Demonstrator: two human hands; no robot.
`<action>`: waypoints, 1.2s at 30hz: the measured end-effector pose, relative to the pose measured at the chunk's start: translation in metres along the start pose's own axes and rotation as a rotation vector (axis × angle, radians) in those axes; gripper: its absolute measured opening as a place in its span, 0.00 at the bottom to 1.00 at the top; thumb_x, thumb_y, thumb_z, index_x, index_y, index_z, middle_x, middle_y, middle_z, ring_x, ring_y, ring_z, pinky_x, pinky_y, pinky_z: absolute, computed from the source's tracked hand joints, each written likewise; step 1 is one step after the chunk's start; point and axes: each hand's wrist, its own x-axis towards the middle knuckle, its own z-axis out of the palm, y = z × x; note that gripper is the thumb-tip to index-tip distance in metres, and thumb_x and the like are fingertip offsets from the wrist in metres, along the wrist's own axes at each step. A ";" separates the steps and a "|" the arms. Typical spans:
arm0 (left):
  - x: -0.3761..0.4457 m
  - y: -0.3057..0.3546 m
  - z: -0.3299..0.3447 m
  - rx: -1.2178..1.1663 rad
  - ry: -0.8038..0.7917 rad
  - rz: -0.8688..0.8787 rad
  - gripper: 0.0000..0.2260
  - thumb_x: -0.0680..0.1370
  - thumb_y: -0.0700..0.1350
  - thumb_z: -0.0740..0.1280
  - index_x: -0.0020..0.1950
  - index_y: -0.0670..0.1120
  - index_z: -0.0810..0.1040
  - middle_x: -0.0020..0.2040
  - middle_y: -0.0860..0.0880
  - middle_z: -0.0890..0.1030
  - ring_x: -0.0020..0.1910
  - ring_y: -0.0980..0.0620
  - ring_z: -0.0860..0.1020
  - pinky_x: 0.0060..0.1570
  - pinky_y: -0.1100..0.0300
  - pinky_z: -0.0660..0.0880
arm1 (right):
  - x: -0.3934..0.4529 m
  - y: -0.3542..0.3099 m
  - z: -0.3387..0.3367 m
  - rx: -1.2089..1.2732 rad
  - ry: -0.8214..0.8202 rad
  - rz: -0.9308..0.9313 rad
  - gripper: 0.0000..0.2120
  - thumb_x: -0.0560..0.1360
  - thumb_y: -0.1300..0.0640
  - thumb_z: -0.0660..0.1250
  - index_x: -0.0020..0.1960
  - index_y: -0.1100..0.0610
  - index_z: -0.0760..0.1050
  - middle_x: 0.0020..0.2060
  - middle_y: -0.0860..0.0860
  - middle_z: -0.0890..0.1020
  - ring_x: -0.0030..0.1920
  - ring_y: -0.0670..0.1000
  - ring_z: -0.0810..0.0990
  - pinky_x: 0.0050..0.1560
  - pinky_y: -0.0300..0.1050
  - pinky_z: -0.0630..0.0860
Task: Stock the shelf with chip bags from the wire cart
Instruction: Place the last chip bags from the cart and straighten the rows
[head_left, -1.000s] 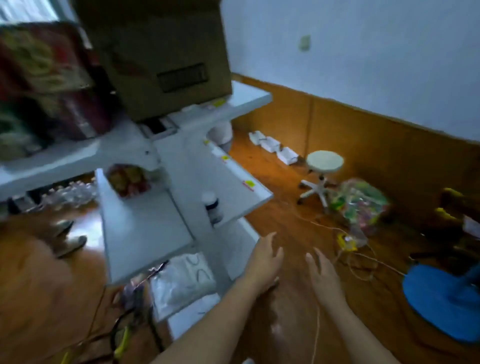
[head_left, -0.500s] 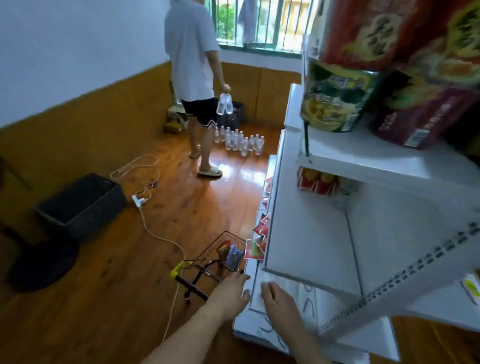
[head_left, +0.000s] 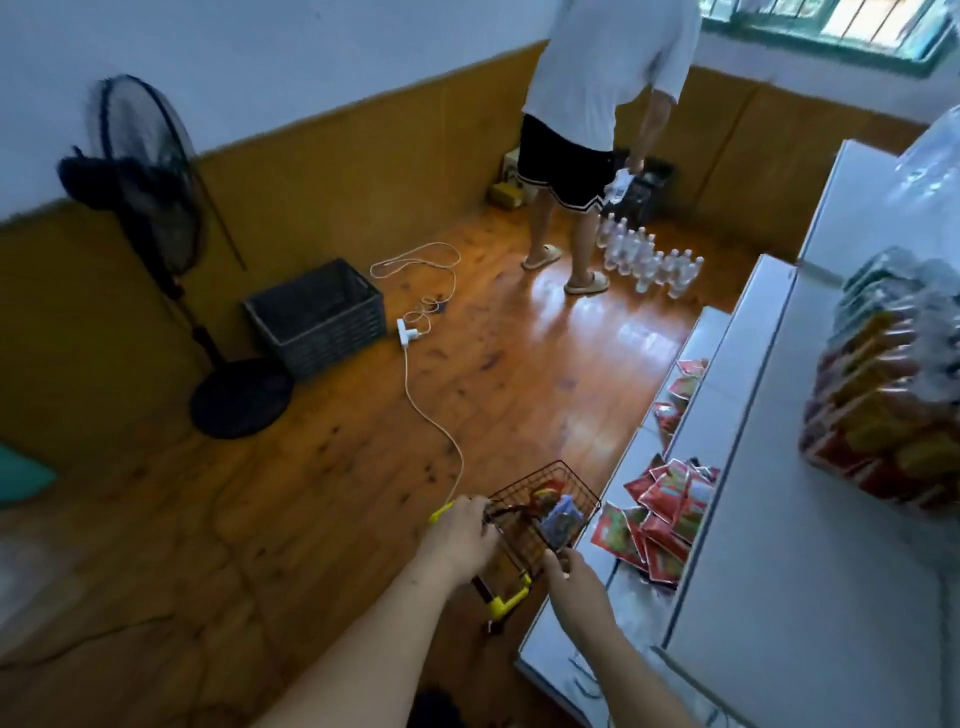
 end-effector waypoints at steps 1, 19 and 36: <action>0.004 -0.001 0.000 -0.012 -0.007 -0.008 0.20 0.82 0.51 0.58 0.74 0.48 0.67 0.68 0.47 0.71 0.66 0.47 0.73 0.63 0.53 0.72 | 0.006 -0.001 0.000 -0.008 0.001 0.010 0.30 0.81 0.41 0.54 0.75 0.58 0.62 0.71 0.56 0.71 0.70 0.56 0.71 0.67 0.50 0.70; 0.194 -0.049 0.045 0.123 -0.360 0.089 0.22 0.82 0.50 0.56 0.75 0.45 0.65 0.67 0.44 0.73 0.63 0.43 0.75 0.59 0.47 0.76 | 0.122 -0.017 0.037 -0.129 -0.047 0.314 0.24 0.79 0.48 0.59 0.73 0.55 0.64 0.69 0.56 0.71 0.68 0.57 0.71 0.65 0.50 0.69; 0.480 -0.081 0.306 0.342 -0.268 0.452 0.17 0.81 0.42 0.59 0.70 0.44 0.68 0.65 0.44 0.71 0.64 0.43 0.72 0.58 0.49 0.75 | 0.485 0.145 0.147 -0.682 -0.021 -0.032 0.30 0.73 0.57 0.66 0.74 0.50 0.63 0.75 0.55 0.59 0.71 0.60 0.63 0.64 0.54 0.69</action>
